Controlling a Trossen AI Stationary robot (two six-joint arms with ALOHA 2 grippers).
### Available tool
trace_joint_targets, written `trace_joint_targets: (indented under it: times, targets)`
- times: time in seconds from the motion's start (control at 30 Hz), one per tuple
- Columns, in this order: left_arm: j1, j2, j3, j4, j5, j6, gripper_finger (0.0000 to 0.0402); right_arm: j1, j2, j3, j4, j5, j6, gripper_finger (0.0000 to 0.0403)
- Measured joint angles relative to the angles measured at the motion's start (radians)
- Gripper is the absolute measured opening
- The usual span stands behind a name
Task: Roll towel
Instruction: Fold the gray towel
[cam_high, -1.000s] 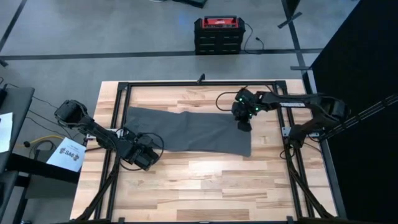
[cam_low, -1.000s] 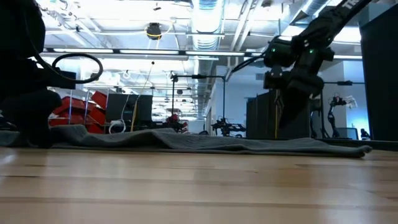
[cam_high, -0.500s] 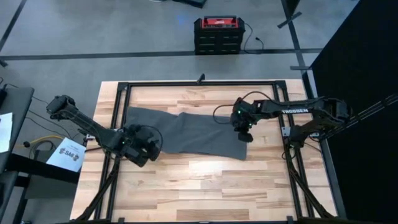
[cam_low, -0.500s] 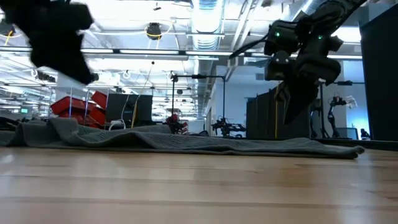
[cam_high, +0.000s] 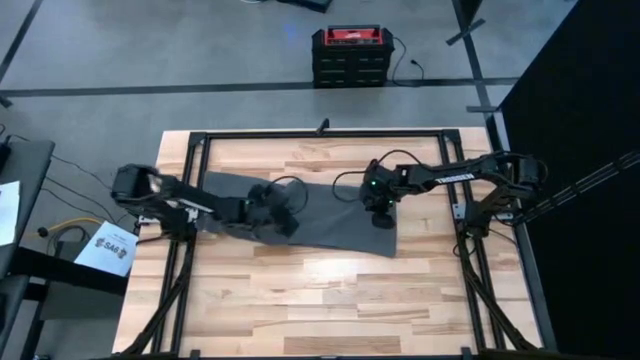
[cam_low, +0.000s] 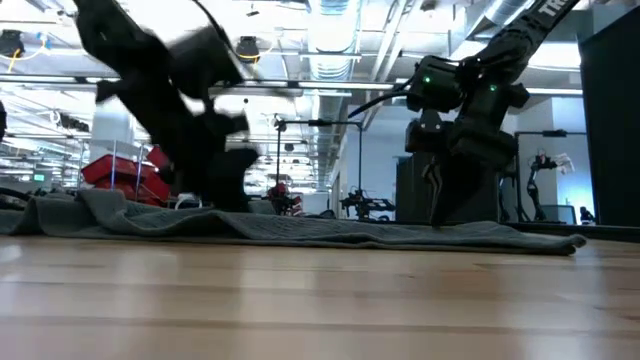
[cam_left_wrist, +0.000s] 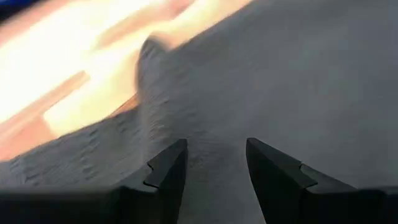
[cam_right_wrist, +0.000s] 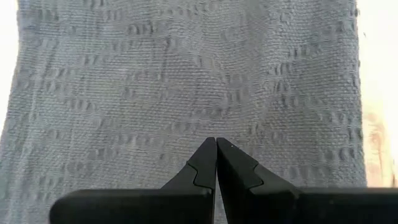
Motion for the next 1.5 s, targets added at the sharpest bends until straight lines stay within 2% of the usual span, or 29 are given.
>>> trace_joint_targets:
  times: [0.13, 0.3, 0.47, 0.6, 0.77, 0.97, 1.07, 1.23, 1.4, 1.5]
  targets:
    - [0.057, 0.091, 0.006, -0.043, -0.016, -0.028, 0.0153, -0.006, 0.000, 0.000, -0.015, 0.000, -0.015, 0.0000]
    - [0.088, 0.117, 0.010, -0.094, -0.042, -0.039, 0.0153, -0.004, 0.000, 0.000, -0.011, 0.004, 0.020, 0.0000]
    - [0.090, 0.093, 0.007, -0.125, -0.029, 0.015, 0.0153, 0.104, -0.004, 0.000, -0.018, -0.001, 0.083, 0.0000]
    - [0.090, 0.076, 0.007, -0.207, -0.026, 0.026, 0.0153, 0.204, -0.041, 0.000, -0.059, 0.009, 0.198, 0.0000]
    - [0.089, 0.051, 0.003, -0.256, -0.020, 0.049, 0.0153, 0.365, -0.084, 0.000, -0.160, 0.103, 0.373, 0.0000]
    - [0.088, -0.049, -0.006, -0.249, 0.038, 0.113, 0.0153, 0.500, -0.088, 0.000, -0.346, 0.192, 0.600, 0.0000]
    - [0.088, -0.090, -0.005, -0.217, 0.039, 0.131, 0.0153, 0.512, -0.087, -0.001, -0.310, 0.225, 0.609, 0.0000]
    - [0.080, -0.123, -0.003, -0.209, 0.029, 0.131, 0.0153, 0.463, -0.087, -0.036, -0.221, 0.229, 0.586, 0.0000]
    - [0.059, -0.127, -0.002, -0.240, 0.035, 0.119, 0.0153, 0.474, -0.087, -0.066, -0.310, 0.218, 0.648, 0.0000]
    - [0.057, -0.127, -0.002, -0.253, 0.035, 0.112, 0.0153, 0.487, -0.090, -0.095, -0.268, 0.218, 0.661, 0.0000]
